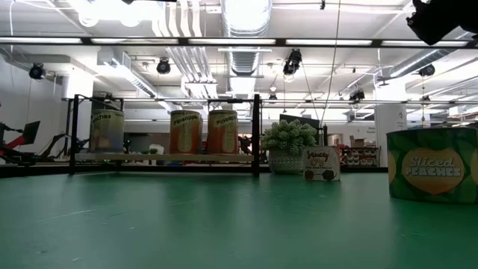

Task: Pick and place cans onto a shelf
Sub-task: Put the canned cherries on the shelf

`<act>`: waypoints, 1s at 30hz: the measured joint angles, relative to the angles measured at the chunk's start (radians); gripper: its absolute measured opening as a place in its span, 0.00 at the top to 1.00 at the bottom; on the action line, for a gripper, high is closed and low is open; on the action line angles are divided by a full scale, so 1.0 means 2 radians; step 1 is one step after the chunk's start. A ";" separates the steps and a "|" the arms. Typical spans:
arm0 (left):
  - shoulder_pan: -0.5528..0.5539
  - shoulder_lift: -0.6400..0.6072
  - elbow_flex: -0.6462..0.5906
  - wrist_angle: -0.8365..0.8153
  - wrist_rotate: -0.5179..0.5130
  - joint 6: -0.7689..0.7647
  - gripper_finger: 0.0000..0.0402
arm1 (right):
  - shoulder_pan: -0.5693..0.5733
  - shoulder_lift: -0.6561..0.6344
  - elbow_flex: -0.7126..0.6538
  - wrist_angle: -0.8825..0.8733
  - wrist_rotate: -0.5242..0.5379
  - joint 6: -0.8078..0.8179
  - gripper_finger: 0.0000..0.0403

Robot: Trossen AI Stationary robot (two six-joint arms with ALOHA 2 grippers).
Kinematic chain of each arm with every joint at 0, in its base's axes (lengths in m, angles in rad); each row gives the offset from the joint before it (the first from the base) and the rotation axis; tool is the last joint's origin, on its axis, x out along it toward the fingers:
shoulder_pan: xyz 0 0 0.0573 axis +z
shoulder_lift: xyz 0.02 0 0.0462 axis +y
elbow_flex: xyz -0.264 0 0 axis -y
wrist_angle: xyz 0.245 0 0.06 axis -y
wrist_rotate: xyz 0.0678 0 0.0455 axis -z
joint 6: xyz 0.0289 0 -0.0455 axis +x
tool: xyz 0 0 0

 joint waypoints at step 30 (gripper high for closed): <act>0.000 0.000 -0.001 0.012 0.000 0.000 1.00 | 0.129 0.001 -0.041 0.087 0.019 0.212 0.05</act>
